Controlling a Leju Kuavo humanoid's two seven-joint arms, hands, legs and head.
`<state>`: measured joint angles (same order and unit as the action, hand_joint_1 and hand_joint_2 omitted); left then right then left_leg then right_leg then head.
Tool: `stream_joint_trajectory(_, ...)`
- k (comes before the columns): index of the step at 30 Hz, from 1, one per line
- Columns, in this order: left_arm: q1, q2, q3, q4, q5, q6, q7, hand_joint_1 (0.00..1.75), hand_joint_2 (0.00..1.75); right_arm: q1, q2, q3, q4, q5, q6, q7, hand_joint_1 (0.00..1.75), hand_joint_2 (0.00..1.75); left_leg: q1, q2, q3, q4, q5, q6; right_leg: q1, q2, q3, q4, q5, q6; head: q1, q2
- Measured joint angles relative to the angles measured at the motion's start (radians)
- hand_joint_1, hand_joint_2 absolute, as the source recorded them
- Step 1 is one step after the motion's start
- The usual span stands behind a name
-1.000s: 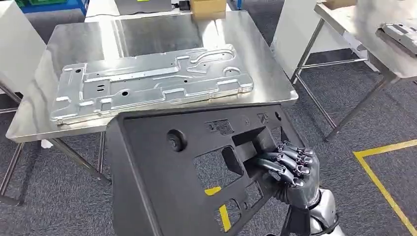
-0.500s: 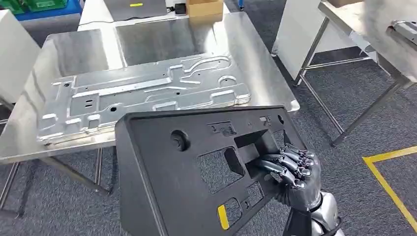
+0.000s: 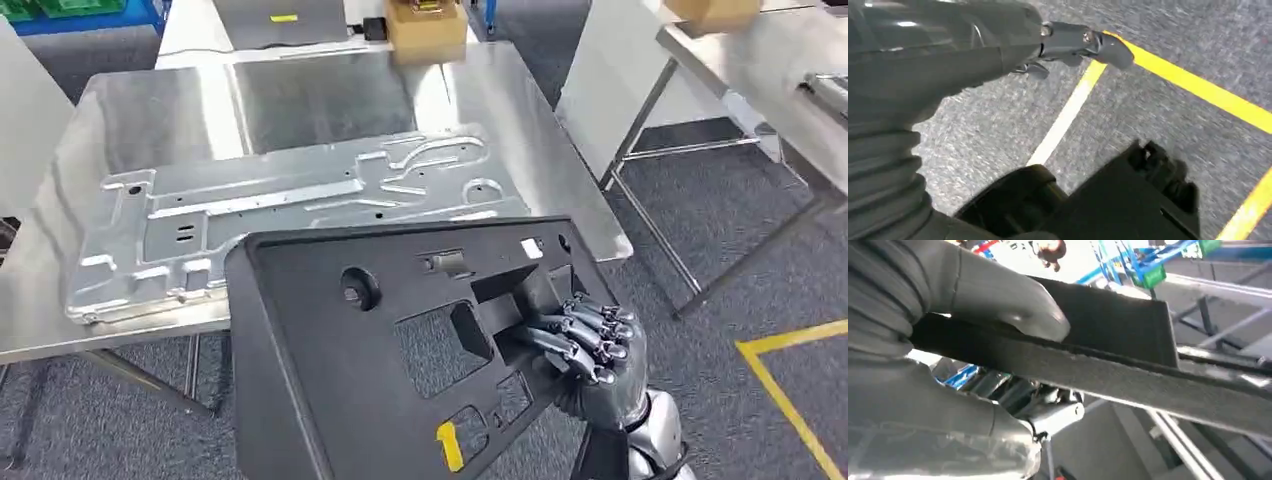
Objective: Take the parts from the cabinet and place them on the table.
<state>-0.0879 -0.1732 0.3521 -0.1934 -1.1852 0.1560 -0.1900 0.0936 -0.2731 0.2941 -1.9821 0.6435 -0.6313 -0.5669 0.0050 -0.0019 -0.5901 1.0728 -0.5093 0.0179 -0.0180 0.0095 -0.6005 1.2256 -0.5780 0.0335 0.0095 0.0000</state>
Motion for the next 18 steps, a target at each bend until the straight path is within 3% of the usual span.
stream_joint_trajectory(2, 0.002, 0.0, 0.0, 0.0, 0.0, 0.0, 0.0, 0.0, 1.75, 0.003, 0.0, 0.0, 0.0, 0.0, 0.0, 0.001, 1.75, 1.75, 0.0, -0.001, 0.012, -0.003, -0.013, 0.003, 0.0, 0.0, -0.095, 0.107, -0.058, 0.001, 0.002, 0.0)
stream_joint_trajectory(3, 0.003, 0.0, 0.0, 0.0, 0.0, 0.0, 0.0, 0.0, 1.75, 0.003, 0.0, 0.0, 0.0, 0.0, 0.0, 0.001, 1.75, 1.75, 0.0, -0.003, 0.02, -0.003, -0.02, 0.003, 0.0, 0.0, -0.124, 0.122, -0.07, 0.002, 0.003, 0.0)
stream_joint_trajectory(4, 0.004, 0.0, 0.0, 0.0, 0.0, 0.0, 0.001, 0.0, 1.75, 0.004, 0.0, 0.0, 0.0, 0.0, 0.0, 0.001, 1.75, 1.75, 0.0, -0.005, 0.033, -0.003, -0.031, 0.002, 0.0, 0.0, -0.135, 0.1, -0.057, 0.002, 0.004, 0.0)
stream_joint_trajectory(6, 0.006, 0.0, 0.0, 0.0, 0.0, 0.0, 0.001, 0.0, 1.75, 0.004, 0.0, 0.0, 0.0, 0.0, 0.0, 0.001, 1.75, 1.75, 0.002, -0.007, 0.066, -0.003, -0.053, -0.003, 0.0, -0.001, -0.109, -0.025, 0.041, 0.0, 0.006, 0.0)
stream_joint_trajectory(7, 0.009, 0.0, 0.0, 0.0, -0.001, 0.0, 0.001, 0.0, 1.75, 0.005, 0.0, 0.0, 0.0, 0.0, 0.0, 0.001, 1.75, 1.75, 0.002, -0.007, 0.082, -0.004, -0.066, -0.007, 0.0, -0.003, -0.091, -0.103, 0.118, 0.0, 0.008, 0.0)
stream_joint_trajectory(8, 0.011, 0.0, 0.0, 0.002, -0.002, 0.0, 0.001, 0.0, 1.75, 0.006, 0.0, -0.001, 0.0, 0.0, 0.0, 0.001, 1.75, 1.75, -0.001, -0.007, 0.091, -0.002, -0.077, -0.014, 0.004, -0.006, -0.093, -0.139, 0.146, -0.002, 0.01, 0.0)
stream_joint_trajectory(9, 0.011, 0.0, 0.0, 0.001, -0.002, 0.0, 0.001, 0.0, 1.75, 0.006, 0.0, 0.0, 0.001, 0.0, 0.0, 0.001, 1.75, 1.75, -0.002, -0.008, 0.093, -0.007, -0.084, -0.021, 0.007, -0.008, -0.091, -0.14, 0.111, -0.004, 0.009, 0.0)
stream_joint_trajectory(10, 0.011, 0.0, 0.0, 0.001, -0.002, 0.0, 0.001, 0.0, 1.75, 0.007, 0.0, -0.001, 0.001, 0.0, 0.0, 0.001, 1.75, 1.75, -0.003, -0.007, 0.098, -0.018, -0.089, -0.028, 0.01, -0.007, -0.074, -0.141, 0.129, -0.007, 0.008, 0.0)
stream_joint_trajectory(12, 0.012, 0.0, 0.0, 0.001, -0.003, -0.001, 0.001, 0.0, 1.75, 0.008, 0.0, -0.002, 0.001, 0.0, 0.0, 0.001, 1.75, 1.75, -0.006, -0.006, 0.113, -0.013, -0.083, -0.036, 0.002, -0.003, -0.065, -0.147, 0.119, -0.02, 0.005, 0.0)
stream_joint_trajectory(13, 0.012, 0.0, 0.0, 0.0, -0.003, -0.001, 0.002, 0.0, 1.75, 0.01, 0.0, -0.002, 0.0, 0.001, 0.0, 0.001, 1.75, 1.75, -0.003, -0.006, 0.105, 0.015, -0.078, -0.039, -0.004, -0.002, -0.05, -0.152, 0.114, -0.027, 0.005, 0.0)
stream_joint_trajectory(14, 0.011, 0.0, 0.0, 0.0, -0.003, -0.001, 0.001, 0.0, 1.75, 0.01, 0.0, -0.002, 0.0, 0.002, -0.001, 0.001, 1.75, 1.75, -0.003, -0.005, 0.078, 0.074, -0.069, -0.042, -0.003, -0.003, -0.037, -0.153, 0.105, -0.035, 0.002, 0.0)
stream_joint_trajectory(15, 0.009, 0.0, 0.0, 0.0, -0.003, -0.001, -0.001, 0.0, 1.75, 0.011, 0.0, -0.003, 0.0, 0.003, -0.002, 0.001, 1.75, 1.75, -0.002, -0.006, 0.033, 0.15, -0.082, -0.045, -0.003, -0.004, -0.027, -0.153, 0.095, -0.04, 0.0, 0.0)
stream_joint_trajectory(17, -0.001, 0.0, 0.0, 0.0, -0.002, -0.002, -0.003, 0.0, 1.75, 0.013, 0.0, -0.003, 0.0, 0.007, -0.003, 0.001, 1.75, 1.75, -0.002, -0.006, -0.042, 0.258, -0.155, -0.05, -0.003, -0.004, -0.006, -0.153, 0.075, -0.041, -0.002, 0.0)
stream_joint_trajectory(18, -0.003, 0.0, 0.0, 0.0, -0.002, -0.002, -0.003, 0.0, 1.75, 0.015, 0.0, -0.003, 0.0, 0.007, -0.004, 0.001, 1.75, 1.75, -0.002, -0.006, -0.061, 0.279, -0.186, -0.05, -0.003, -0.003, 0.007, -0.153, 0.065, -0.041, -0.003, 0.0)
